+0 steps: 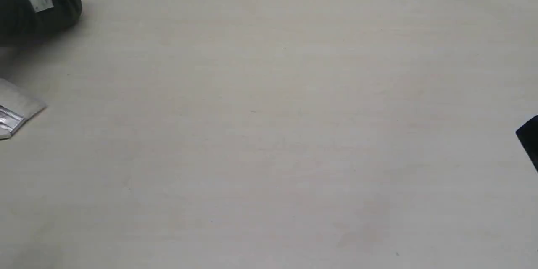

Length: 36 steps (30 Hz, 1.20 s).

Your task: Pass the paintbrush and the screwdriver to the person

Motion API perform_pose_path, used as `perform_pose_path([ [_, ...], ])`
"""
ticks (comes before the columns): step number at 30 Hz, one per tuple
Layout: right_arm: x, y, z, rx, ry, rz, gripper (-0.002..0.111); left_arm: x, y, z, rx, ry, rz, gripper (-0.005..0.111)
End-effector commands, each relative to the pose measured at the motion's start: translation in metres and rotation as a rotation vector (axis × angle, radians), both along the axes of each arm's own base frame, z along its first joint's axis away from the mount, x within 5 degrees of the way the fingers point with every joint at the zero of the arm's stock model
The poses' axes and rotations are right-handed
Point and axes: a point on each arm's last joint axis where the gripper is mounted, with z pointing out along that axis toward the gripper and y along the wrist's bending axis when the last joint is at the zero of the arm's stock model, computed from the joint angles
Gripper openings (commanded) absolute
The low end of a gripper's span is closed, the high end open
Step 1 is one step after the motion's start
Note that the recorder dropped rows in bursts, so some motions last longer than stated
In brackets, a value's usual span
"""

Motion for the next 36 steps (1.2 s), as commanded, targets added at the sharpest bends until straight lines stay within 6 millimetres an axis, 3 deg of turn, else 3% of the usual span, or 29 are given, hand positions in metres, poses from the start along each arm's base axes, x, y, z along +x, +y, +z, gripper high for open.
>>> perform_pose_path([
  [1, 0.0000, -0.0007, -0.0018, -0.106, -0.033, -0.012, 0.004, 0.0000, -0.0004, 0.0002, -0.006, -0.009, -0.005, 0.000],
  [8, 0.0003, -0.0015, -0.0060, -0.181, -0.013, -0.020, 0.004, 0.0000, -0.0004, 0.0002, -0.006, -0.009, -0.005, 0.000],
  [18, -0.0001, -0.0005, -0.0065, -0.078, 0.034, -0.007, 0.004, 0.0001, -0.0004, 0.0006, -0.004, -0.013, -0.006, 0.000],
  [30, -0.0001, -0.0005, -0.0065, -0.078, 0.034, -0.007, 0.004, 0.0001, -0.0004, 0.0004, -0.004, -0.011, -0.005, 0.000],
  [36, 0.0003, -0.0021, -0.0116, -0.195, 0.048, -0.021, 0.004, 0.0001, -0.0004, 0.0004, -0.004, -0.011, -0.005, 0.000],
])
